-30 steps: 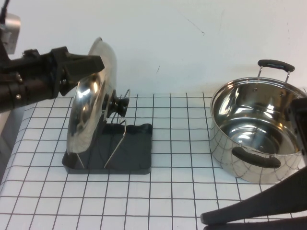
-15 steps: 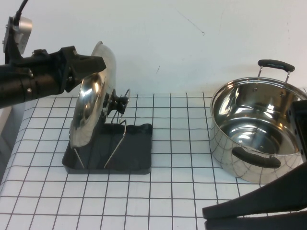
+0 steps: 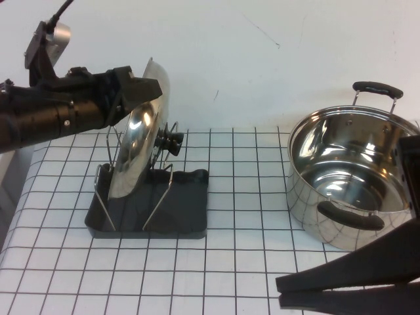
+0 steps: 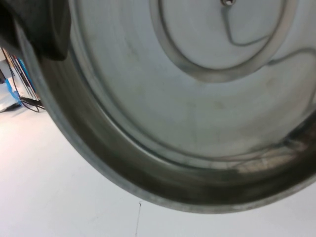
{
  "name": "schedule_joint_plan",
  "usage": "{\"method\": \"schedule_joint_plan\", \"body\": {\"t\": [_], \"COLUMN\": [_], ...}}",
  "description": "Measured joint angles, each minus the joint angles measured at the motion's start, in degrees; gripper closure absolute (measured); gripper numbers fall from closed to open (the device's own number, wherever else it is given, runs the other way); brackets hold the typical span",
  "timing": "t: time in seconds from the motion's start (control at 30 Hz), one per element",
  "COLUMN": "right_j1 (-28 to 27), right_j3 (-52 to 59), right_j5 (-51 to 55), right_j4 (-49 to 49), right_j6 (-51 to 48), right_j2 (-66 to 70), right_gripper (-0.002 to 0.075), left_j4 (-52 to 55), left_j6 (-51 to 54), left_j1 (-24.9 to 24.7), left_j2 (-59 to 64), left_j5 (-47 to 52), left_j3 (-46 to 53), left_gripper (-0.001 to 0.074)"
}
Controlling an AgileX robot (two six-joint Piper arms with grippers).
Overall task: Put pot lid on rack
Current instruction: Place the pot lid on the pot rack
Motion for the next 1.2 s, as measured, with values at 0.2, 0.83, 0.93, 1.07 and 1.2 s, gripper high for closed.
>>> {"method": "schedule_joint_plan", "body": {"t": [0.2, 0.83, 0.93, 1.07, 1.2], "right_j1": [0.0, 0.0, 0.0, 0.0, 0.0], "right_j3": [1.0, 1.7, 1.7, 1.7, 1.7], "right_j5": [0.3, 1.4, 1.4, 1.4, 1.4], "right_j4": [-0.1, -0.1, -0.1, -0.1, -0.1], "right_j6": [0.0, 0.0, 0.0, 0.0, 0.0], "right_j2": [0.0, 0.0, 0.0, 0.0, 0.0], "right_gripper": [0.0727, 0.0727, 0.0727, 0.0727, 0.0727], "left_j4": [-0.5, -2.0, -1.9, -1.3, 1.0], "left_j6": [0.1, 4.1, 4.2, 4.2, 4.3], "left_j1": [0.0, -0.1, -0.1, -0.1, -0.1], "left_j2": [2.0, 7.8, 7.8, 7.8, 7.8], "left_j5": [0.1, 1.5, 2.1, 2.9, 2.4], "left_j3": [0.0, -0.7, -0.7, -0.7, -0.7], "left_gripper": [0.0729, 0.0454, 0.0253, 0.0146, 0.0127]}}
